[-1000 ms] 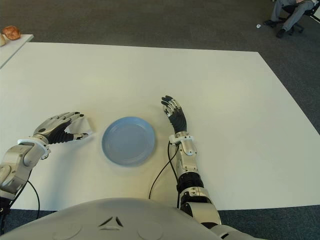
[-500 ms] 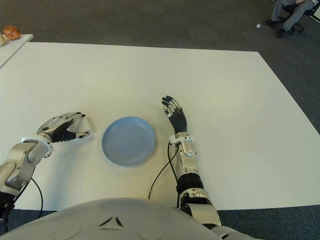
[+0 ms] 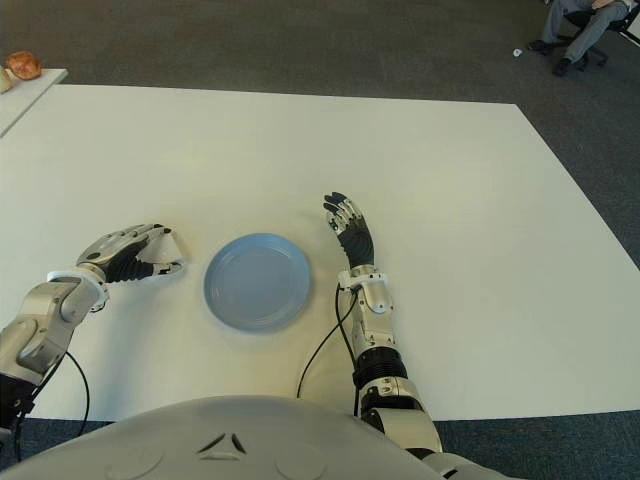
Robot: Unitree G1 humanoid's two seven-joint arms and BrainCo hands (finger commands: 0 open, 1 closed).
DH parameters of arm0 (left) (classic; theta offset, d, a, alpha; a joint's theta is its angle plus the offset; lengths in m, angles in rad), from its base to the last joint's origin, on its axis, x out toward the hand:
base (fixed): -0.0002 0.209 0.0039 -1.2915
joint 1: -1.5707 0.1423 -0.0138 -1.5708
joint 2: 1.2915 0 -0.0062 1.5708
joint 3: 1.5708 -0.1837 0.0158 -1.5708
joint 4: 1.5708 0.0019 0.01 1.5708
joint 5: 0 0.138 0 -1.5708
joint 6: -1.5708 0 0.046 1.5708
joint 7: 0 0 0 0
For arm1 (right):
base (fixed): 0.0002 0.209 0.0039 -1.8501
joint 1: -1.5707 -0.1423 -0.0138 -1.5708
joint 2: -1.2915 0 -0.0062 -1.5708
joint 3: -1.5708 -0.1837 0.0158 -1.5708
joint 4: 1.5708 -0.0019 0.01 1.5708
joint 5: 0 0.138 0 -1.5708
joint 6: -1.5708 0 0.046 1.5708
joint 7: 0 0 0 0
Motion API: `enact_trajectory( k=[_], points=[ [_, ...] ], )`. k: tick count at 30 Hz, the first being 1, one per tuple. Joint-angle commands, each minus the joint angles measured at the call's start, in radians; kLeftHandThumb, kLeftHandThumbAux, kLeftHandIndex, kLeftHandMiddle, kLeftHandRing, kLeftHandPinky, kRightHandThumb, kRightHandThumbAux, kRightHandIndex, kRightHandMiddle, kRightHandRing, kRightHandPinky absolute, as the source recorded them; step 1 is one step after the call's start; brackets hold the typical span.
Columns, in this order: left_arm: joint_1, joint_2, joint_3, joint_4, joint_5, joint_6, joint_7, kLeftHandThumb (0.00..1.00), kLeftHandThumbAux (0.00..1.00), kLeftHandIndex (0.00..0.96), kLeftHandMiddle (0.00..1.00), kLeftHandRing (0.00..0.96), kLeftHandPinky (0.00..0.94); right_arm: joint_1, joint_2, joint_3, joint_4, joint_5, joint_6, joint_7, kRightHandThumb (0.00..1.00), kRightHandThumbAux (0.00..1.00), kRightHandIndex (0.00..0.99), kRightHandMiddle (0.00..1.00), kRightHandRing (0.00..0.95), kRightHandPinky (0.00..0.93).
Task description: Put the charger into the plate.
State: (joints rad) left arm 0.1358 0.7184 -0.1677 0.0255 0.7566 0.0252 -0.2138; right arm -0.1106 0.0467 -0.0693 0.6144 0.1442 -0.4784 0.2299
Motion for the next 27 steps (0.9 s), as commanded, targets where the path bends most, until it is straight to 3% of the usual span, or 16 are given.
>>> enact_trajectory(
  k=[1,27],
  points=[
    [0.001,-0.007,-0.016,0.032,-0.005,-0.003,-0.002,0.153,0.283,0.0,0.038,0.027,0.049,0.075,0.005,-0.004,0.046,0.005,0.061,-0.003,0.007,0.638,0.179,0.232,0.182,0.161],
    [0.022,-0.002,-0.036,0.052,0.038,0.004,0.037,0.127,0.257,0.0,0.03,0.022,0.093,0.086,-0.009,-0.009,0.018,0.014,0.075,0.012,0.025,0.633,0.199,0.236,0.182,0.159]
  ],
)
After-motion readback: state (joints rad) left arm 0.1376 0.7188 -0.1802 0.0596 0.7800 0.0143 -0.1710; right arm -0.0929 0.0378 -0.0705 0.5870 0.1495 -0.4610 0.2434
